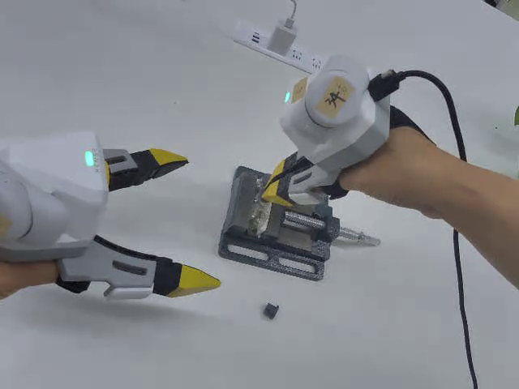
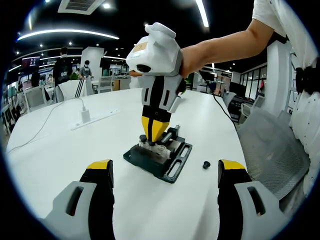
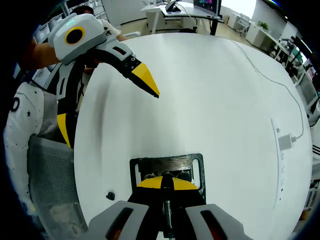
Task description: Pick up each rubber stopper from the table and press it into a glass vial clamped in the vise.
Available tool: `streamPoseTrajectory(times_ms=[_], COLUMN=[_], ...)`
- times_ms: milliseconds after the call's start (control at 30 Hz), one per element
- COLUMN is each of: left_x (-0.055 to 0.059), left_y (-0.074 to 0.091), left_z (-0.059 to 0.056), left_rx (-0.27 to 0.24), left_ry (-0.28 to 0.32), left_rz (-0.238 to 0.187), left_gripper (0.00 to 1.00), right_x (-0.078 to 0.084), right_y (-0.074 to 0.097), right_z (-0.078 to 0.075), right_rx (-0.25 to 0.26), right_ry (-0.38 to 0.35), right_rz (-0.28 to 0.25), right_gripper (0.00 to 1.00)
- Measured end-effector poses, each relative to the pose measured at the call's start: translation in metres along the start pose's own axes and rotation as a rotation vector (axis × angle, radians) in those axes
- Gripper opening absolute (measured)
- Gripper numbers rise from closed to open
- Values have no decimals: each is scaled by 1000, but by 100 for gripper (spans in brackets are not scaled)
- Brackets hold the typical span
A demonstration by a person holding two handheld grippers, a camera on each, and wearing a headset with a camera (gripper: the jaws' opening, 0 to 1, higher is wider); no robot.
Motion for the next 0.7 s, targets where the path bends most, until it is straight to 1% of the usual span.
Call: streamPoseTrajectory(times_ms=[33, 233, 367, 433, 500, 533, 667, 700], left_x=[0, -2, -4, -4, -5, -6, -8, -9], left_y=[0, -1, 0, 0, 1, 2, 3, 4], left_z=[0, -2, -4, -5, -6, -7, -8, -8], left_rx=[0, 3, 7, 9, 11, 12, 11, 10], left_ry=[-1, -6, -13, -15, -21, -23, -31, -31], left_rz=[-1, -3, 3, 6, 12, 14, 19, 19], left_gripper=[85, 85, 85, 85, 85, 85, 85, 85], right_x=[1, 1, 3, 4, 4, 4, 7, 7], right_y=[0, -2, -2, -2, -2, -2, -1, -2], right_z=[0, 0, 0, 1, 0, 1, 1, 1], right_rx=[-7, -18, -16, -9, -13, -10, -5, -5], right_ry=[-16, -26, -44, -32, -47, -36, -32, -51], right_rz=[-2, -4, -22, -30, -38, -44, -67, -79], right_gripper=[0, 0, 0, 0, 1, 1, 1, 1])
Point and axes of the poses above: the centre of the closed fingertips' face, and the gripper's own axes: y roughly backward along the fingers, z roughly to its left, x roughly out of its underside, the point moved 5 cm from there along y, roughly backward along the fingers, and after that the axes turned 9 degrees about z, right-handed, at the moved point
